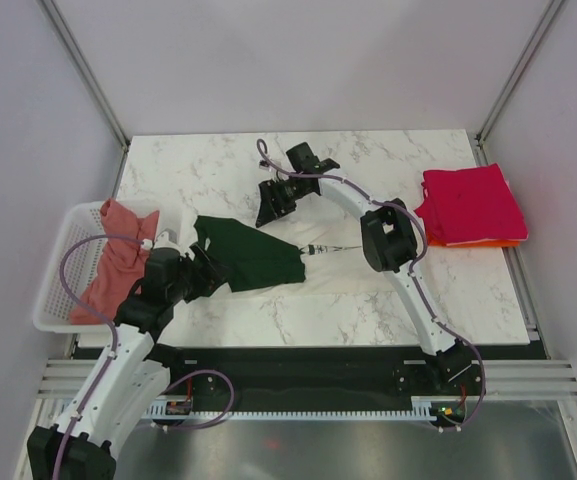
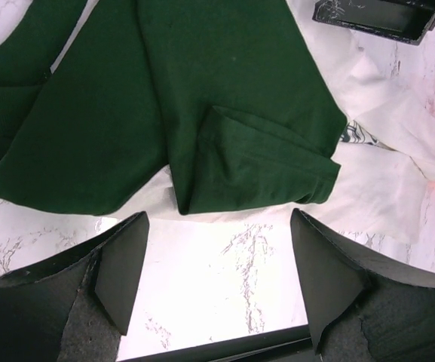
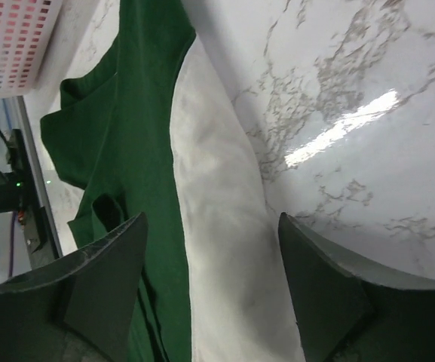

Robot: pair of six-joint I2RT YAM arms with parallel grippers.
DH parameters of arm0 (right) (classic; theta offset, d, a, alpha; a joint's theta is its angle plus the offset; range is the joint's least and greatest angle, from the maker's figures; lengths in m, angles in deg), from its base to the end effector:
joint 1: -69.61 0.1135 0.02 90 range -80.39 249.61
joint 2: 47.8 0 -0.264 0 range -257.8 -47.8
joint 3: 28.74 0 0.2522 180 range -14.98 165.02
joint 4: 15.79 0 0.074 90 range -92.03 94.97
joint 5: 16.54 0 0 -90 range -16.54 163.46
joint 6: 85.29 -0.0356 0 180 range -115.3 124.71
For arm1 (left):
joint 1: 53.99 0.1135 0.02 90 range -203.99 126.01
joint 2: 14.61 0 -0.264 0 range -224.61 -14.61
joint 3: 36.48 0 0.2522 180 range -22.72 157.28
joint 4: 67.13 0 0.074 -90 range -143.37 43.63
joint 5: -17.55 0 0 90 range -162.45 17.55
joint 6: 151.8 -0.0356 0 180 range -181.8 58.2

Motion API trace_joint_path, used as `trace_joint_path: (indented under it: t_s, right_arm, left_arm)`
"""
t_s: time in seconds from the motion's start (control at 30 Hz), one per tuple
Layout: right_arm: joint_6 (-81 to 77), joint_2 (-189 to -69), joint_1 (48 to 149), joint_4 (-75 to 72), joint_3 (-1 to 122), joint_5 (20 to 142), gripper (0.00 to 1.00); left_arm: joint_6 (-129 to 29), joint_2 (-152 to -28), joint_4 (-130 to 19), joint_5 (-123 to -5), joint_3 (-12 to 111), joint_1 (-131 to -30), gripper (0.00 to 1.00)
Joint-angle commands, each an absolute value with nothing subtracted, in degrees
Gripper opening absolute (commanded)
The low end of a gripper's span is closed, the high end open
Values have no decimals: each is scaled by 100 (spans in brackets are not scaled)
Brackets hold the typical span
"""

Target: Fold and stack the t-shirts

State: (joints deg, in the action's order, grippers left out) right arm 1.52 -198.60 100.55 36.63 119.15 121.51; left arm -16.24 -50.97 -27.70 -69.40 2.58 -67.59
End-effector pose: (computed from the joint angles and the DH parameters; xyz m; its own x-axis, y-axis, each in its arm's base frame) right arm 0.4650 0.3096 0.1491 -0.7436 -0.4024 -0.5339 -0.6662 0.3788 0.6424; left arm 0.1425 -0.0364 0.2164 -0.6042 -0.5874 -0.5384 -0.2216 0.7729 -0.5945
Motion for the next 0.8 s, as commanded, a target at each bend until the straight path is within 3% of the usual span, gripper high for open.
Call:
trace_joint_path:
  t_s: [0.0, 0.17, 0.27, 0.3, 0.37, 0.4, 0.77]
  right_arm:
    - [242, -19897, 10002, 3647, 11906, 13181, 76]
    - [251, -19994, 9888, 3656, 11617, 13200, 62]
    - [181, -20064, 9853, 3656, 11651, 12962, 43]
    - [137, -20090, 9826, 3656, 11703, 12814, 31]
    - [-195, -20257, 9747, 3560, 11993, 12577, 15]
    - [-354, -20301, 9704, 3463, 12089, 12445, 1]
    - [-5012, -20952, 7841, -322, 12231, 10995, 0]
  left_arm:
    - [-1741, -5117, -2780, -6999, 567, -6752, 82]
    - [-1724, -4924, -2771, -6999, 506, -6752, 82]
    - [-1706, -4845, -2762, -6972, 470, -6752, 82]
    - [-1715, -4845, -2771, -6972, 470, -6752, 82]
    - [-1724, -4862, -2780, -6972, 479, -6752, 82]
    - [-1750, -4871, -2780, -6981, 479, -6752, 82]
    - [-1618, -4853, -2753, -6937, 479, -6752, 82]
